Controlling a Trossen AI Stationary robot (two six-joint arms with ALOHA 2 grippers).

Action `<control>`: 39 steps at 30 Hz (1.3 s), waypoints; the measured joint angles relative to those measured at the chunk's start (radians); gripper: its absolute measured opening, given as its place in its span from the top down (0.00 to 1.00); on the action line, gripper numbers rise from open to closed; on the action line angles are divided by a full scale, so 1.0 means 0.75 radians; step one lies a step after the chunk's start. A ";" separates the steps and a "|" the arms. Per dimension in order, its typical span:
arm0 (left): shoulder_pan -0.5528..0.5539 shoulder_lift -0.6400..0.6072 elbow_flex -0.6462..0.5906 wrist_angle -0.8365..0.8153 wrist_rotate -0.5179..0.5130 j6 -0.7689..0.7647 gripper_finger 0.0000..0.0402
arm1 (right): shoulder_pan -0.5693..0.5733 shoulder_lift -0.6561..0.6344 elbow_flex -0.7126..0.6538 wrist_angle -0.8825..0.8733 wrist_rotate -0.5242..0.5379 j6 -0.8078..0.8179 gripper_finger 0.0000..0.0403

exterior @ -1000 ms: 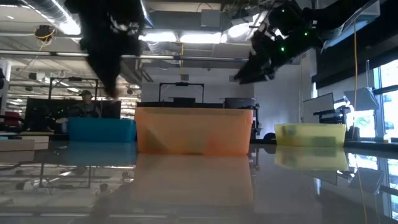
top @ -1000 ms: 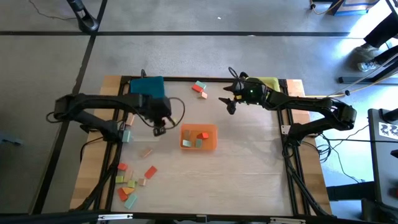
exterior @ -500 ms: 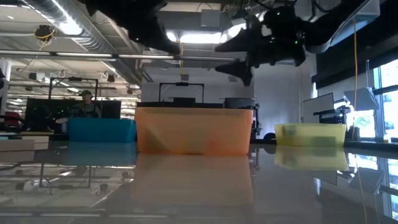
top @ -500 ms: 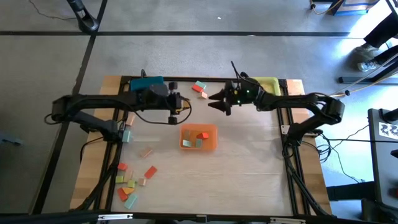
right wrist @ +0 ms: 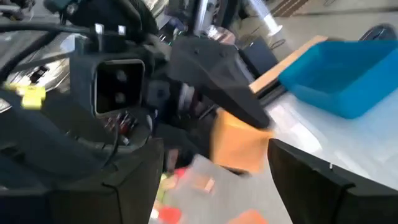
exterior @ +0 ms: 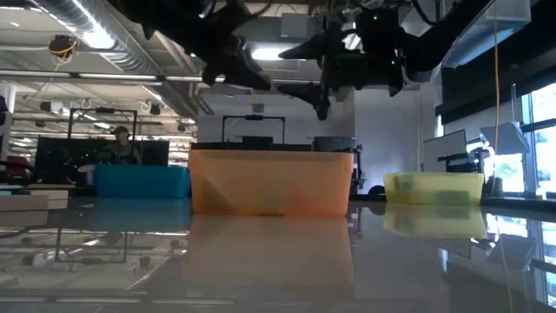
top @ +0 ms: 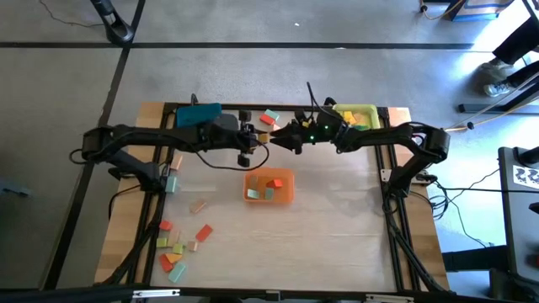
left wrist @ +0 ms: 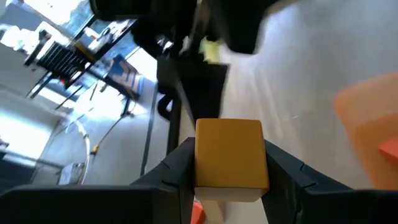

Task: Sort blocks by size
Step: Put the yellow cube block into the yellow bin

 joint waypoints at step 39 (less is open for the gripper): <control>-0.072 0.033 -0.001 0.133 -0.025 0.076 0.64 | 0.071 0.089 0.072 0.035 0.207 -0.165 0.67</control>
